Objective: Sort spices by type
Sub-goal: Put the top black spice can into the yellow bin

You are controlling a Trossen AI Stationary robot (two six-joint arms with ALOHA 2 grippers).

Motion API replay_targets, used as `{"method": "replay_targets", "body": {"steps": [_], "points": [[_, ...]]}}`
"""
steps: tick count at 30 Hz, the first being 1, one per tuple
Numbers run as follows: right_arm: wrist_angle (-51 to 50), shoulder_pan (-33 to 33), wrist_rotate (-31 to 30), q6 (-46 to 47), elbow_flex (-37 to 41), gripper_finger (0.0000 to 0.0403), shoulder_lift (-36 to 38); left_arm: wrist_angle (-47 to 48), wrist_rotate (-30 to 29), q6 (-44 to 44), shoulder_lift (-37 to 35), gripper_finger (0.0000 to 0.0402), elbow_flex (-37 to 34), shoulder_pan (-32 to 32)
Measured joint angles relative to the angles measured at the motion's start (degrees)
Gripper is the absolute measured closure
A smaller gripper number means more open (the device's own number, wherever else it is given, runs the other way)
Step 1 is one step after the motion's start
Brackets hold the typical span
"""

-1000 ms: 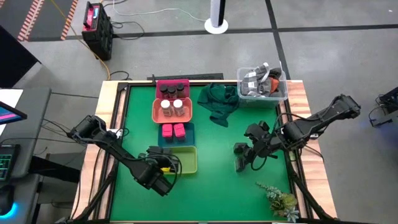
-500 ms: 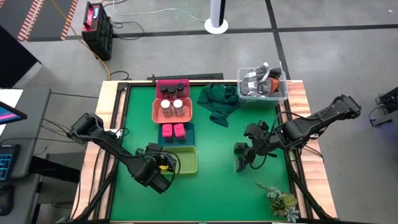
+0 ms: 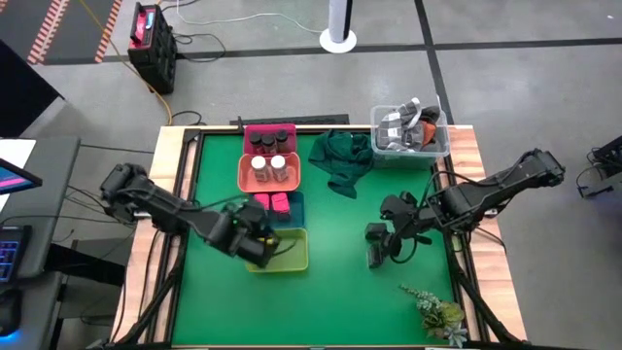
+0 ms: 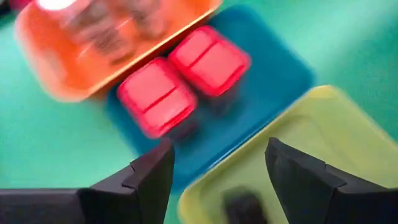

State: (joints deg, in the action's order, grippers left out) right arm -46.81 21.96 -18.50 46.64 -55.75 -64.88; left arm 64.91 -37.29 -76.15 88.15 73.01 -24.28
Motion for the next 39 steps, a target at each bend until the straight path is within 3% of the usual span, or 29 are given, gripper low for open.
{"method": "replay_targets", "body": {"steps": [3, 7, 11, 17, 24, 32, 39], "points": [[0.58, 0.01, 1.18, 0.97, 0.0, 0.0076, 0.0, -10.85, 0.82, 15.73, -0.62, 0.0161, 0.0, 2.87], [0.52, -0.34, 1.32, 5.8, 0.0, 0.0076, -0.24, -27.65, 8.37, 31.13, 0.14, 0.0161, 0.0, 6.24], [-2.23, -1.03, 1.71, 7.89, 0.0, 0.0076, -0.93, -42.17, 12.91, 40.82, 3.71, 0.0164, 0.0, 9.33], [-12.43, 1.72, 2.81, 12.93, -2.4, 0.0076, -0.35, -56.52, 27.38, 48.91, 10.23, 0.0176, 0.0, 16.07], [-13.65, 9.33, 1.33, 21.65, -3.1, 0.0076, -0.28, -70.95, 31.14, 60.36, 16.26, 0.0176, 0.02, 19.78], [-18.03, 16.11, -2.26, 31.16, -3.06, 0.0076, -0.42, -72.9, 31.03, 65.46, 26.51, 0.0176, 10.32, 21.19], [-19.16, 18.35, -2.58, 33.57, -3.04, 0.0076, -0.42, -65.71, 31.67, 67.34, 34.99, 0.0171, 24.19, 21.35]]}}
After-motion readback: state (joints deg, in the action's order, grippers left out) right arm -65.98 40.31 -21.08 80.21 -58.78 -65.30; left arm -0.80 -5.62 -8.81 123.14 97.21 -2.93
